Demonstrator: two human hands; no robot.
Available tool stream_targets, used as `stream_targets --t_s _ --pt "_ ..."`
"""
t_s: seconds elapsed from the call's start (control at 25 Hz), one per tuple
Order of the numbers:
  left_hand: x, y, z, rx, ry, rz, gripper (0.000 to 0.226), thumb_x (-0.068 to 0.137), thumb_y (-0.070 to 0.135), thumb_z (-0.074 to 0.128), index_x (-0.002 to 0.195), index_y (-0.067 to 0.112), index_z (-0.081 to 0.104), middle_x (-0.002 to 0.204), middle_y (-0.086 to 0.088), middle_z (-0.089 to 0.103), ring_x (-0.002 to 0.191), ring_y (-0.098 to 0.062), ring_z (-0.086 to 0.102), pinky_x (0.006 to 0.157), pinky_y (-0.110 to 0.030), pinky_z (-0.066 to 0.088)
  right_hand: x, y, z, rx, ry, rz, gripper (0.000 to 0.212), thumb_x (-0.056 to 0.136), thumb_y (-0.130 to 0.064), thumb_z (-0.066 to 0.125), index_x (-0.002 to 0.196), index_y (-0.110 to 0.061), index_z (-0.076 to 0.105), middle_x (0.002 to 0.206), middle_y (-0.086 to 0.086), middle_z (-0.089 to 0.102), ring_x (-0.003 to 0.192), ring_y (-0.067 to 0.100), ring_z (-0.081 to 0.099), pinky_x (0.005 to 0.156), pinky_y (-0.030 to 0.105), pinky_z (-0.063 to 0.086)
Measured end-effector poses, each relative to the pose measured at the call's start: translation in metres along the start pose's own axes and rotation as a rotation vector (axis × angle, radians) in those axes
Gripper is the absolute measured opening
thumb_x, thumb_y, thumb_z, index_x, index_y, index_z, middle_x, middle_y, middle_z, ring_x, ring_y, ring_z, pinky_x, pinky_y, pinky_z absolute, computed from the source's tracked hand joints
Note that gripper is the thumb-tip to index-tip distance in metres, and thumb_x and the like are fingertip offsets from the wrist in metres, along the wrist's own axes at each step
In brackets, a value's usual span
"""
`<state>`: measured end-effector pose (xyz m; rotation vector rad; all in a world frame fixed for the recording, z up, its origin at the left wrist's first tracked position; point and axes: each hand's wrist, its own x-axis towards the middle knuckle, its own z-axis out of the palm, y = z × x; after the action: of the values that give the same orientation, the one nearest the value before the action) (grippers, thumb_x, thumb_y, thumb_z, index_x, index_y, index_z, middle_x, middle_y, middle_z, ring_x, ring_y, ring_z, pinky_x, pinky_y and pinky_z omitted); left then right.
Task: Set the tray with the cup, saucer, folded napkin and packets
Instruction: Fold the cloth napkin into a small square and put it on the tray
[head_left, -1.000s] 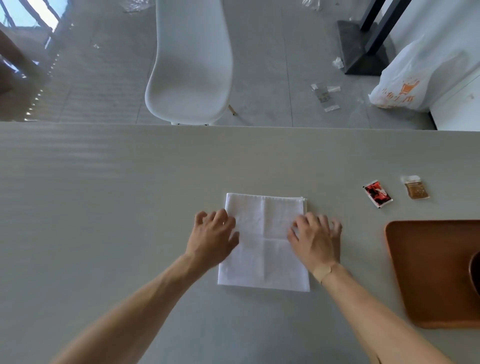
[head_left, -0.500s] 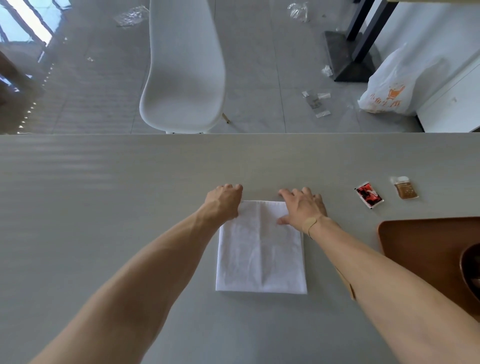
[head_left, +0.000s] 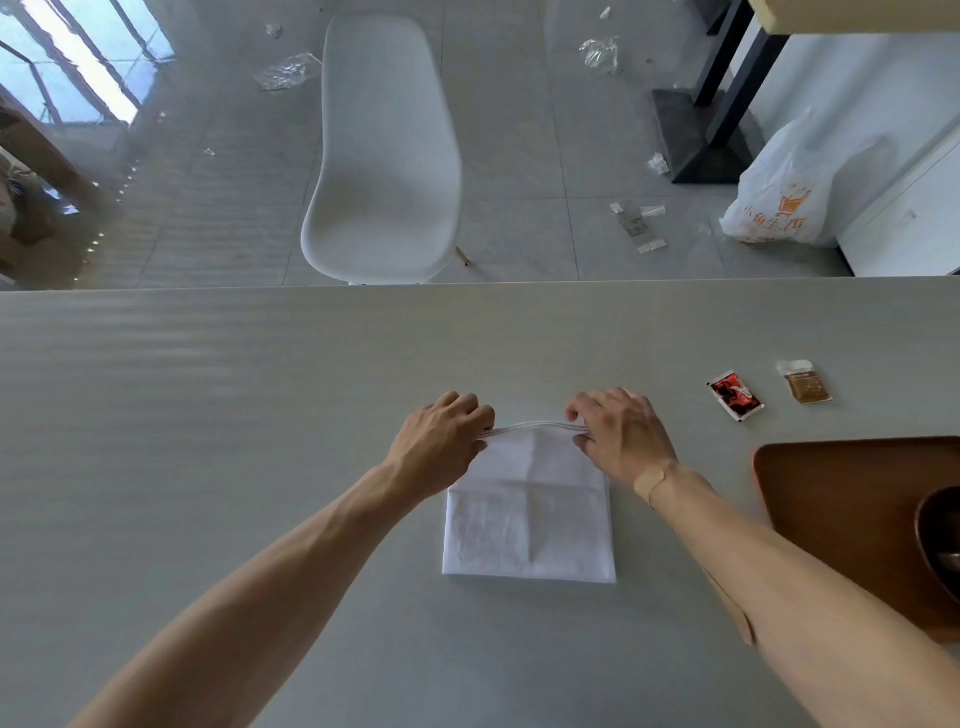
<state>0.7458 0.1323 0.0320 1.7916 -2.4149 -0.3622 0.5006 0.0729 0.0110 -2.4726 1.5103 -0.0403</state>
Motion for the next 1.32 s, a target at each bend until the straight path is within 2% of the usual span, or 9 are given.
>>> stream_targets --t_s 0.12,0.24,0.48,0.6,0.72,0.96,1.12,1.32 --pt "-0.026 0.005 -0.007 -0.022 0.072 -0.001 0.009 0.088 0.016 0.065 0.096 0.015 0.062 0.094 -0.002 0.06 0.085 -0.025 0.054 0.055 -0.032 0.037 -0.034 -0.002 -0.01 0.008 0.093 -0.055 0.021 0.07 -0.009 0.073 0.085 -0.02 0.063 0.083 0.001 0.063 0.08 0.027 0.062 0.071 0.035 0.044" --pt "-0.055 0.009 -0.007 -0.042 0.123 0.014 0.013 0.079 0.01 0.072 0.086 0.016 0.064 0.085 0.0 0.06 0.073 -0.024 0.054 0.052 -0.027 0.033 -0.073 -0.009 -0.01 0.041 0.11 -0.068 0.024 0.067 -0.008 0.076 0.081 -0.022 0.062 0.08 -0.002 0.06 0.073 0.023 0.06 0.061 0.033 0.047" --pt "-0.103 0.012 0.024 -0.066 0.085 -0.008 0.017 0.075 0.01 0.076 0.083 0.018 0.063 0.084 0.003 0.059 0.07 -0.022 0.054 0.051 -0.024 0.033 -0.127 -0.024 0.019 0.112 0.114 -0.075 0.027 0.064 -0.011 0.077 0.079 -0.027 0.062 0.078 -0.01 0.059 0.074 0.019 0.057 0.064 0.03 0.042" --pt "-0.114 0.014 0.042 -0.085 0.031 -0.04 0.018 0.074 0.009 0.076 0.083 0.018 0.063 0.084 0.003 0.059 0.072 -0.022 0.055 0.051 -0.028 0.041 -0.138 -0.028 0.036 0.126 0.091 -0.035 0.028 0.06 -0.008 0.078 0.077 -0.026 0.064 0.076 -0.01 0.06 0.076 0.02 0.06 0.064 0.031 0.046" --pt "-0.121 0.016 0.054 -0.113 -0.01 -0.083 0.018 0.075 0.011 0.075 0.086 0.018 0.062 0.086 0.003 0.059 0.074 -0.022 0.056 0.051 -0.028 0.041 -0.144 -0.031 0.047 0.132 0.069 -0.021 0.029 0.058 -0.008 0.08 0.075 -0.025 0.065 0.075 -0.009 0.062 0.077 0.022 0.062 0.063 0.033 0.051" --pt "-0.129 0.014 0.061 -0.15 -0.015 -0.094 0.015 0.078 0.024 0.072 0.089 0.023 0.062 0.088 0.007 0.058 0.076 -0.018 0.055 0.054 -0.022 0.035 -0.147 -0.03 0.053 0.149 0.057 0.007 0.026 0.062 -0.012 0.079 0.077 -0.026 0.064 0.077 -0.008 0.061 0.078 0.021 0.061 0.063 0.034 0.051" --pt "-0.138 0.015 0.067 -0.157 -0.042 -0.076 0.023 0.074 0.032 0.08 0.089 0.026 0.064 0.092 0.007 0.061 0.078 -0.017 0.058 0.057 -0.02 0.038 -0.151 -0.028 0.058 0.122 0.042 -0.015 0.023 0.065 -0.024 0.08 0.079 -0.027 0.063 0.081 -0.01 0.062 0.082 0.018 0.059 0.065 0.033 0.051" --pt "-0.136 0.018 0.071 -0.126 -0.048 -0.105 0.015 0.077 0.025 0.081 0.081 0.025 0.066 0.088 0.005 0.063 0.076 -0.021 0.059 0.059 -0.031 0.048 -0.156 -0.028 0.063 0.083 0.044 -0.038 0.025 0.064 -0.026 0.086 0.077 -0.028 0.064 0.082 -0.012 0.062 0.082 0.017 0.061 0.063 0.031 0.052"
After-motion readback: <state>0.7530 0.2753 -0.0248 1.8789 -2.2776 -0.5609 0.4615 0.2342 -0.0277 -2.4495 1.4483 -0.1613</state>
